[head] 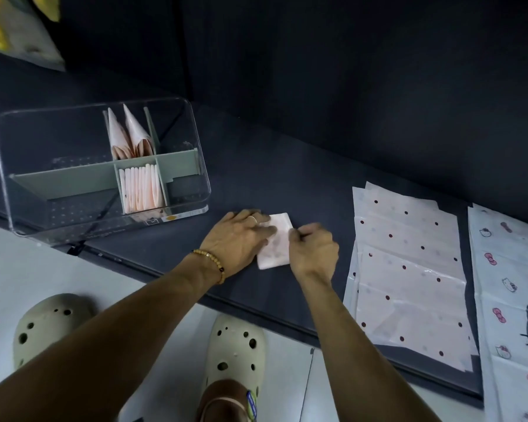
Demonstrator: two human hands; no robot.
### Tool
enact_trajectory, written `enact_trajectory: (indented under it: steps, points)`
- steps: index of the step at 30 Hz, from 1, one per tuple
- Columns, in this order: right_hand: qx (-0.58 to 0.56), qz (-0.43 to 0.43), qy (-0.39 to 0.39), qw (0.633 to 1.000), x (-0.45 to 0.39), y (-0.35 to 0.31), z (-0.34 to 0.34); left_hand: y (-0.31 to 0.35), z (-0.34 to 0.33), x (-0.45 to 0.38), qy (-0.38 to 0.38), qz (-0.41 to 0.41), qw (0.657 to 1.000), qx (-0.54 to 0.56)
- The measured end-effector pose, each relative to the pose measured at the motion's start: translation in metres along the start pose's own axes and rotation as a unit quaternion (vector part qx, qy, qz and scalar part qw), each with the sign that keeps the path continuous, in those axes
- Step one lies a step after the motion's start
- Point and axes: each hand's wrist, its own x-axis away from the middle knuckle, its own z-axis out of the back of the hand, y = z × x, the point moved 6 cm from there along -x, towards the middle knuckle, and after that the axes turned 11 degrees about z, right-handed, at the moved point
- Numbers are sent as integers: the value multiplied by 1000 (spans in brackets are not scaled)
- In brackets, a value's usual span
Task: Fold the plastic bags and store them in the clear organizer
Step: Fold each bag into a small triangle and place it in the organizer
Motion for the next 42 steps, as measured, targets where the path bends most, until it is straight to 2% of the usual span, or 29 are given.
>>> enact_trajectory:
  steps: [2, 3, 4, 6, 9, 13, 15, 18, 24, 28, 35, 40, 42]
  points:
    - [42, 123, 105, 986, 12, -7, 15, 6, 5, 6, 36, -7, 999, -25]
    - [65, 187, 128, 972, 21, -9, 18, 10, 8, 10, 59, -6, 998, -20]
    - [97, 238, 132, 957, 30, -8, 17, 13, 10, 14, 79, 0, 997, -7]
    - [172, 283, 101, 938, 44, 4, 6, 15, 12, 20, 115, 16, 993, 16]
    - [209, 260, 46, 942, 52, 26, -10, 16, 12, 25, 134, 39, 990, 19]
    - [218, 244, 29, 945, 52, 31, -16, 14, 14, 28, 151, 50, 987, 6]
    - [221, 244, 25, 944, 52, 32, -16, 28, 13, 24, 151, -1, 989, 12]
    - [214, 242, 26, 946, 50, 32, -15, 58, 3, 11, 106, -106, 988, 21]
    - [209, 235, 25, 949, 50, 34, -14, 49, -18, 3, 21, -127, 990, 61]
    - [214, 240, 46, 946, 51, 31, -10, 29, -18, -1, 13, -112, 991, 75]
    - [215, 239, 31, 946, 51, 31, -12, -24, -12, -1, 9, -11, 998, 63]
    - [226, 243, 29, 943, 51, 33, -14, 2, -6, -6, 22, 18, 994, 110]
    - [225, 245, 31, 942, 50, 32, -14, 19, -4, -12, 27, 24, 995, 92]
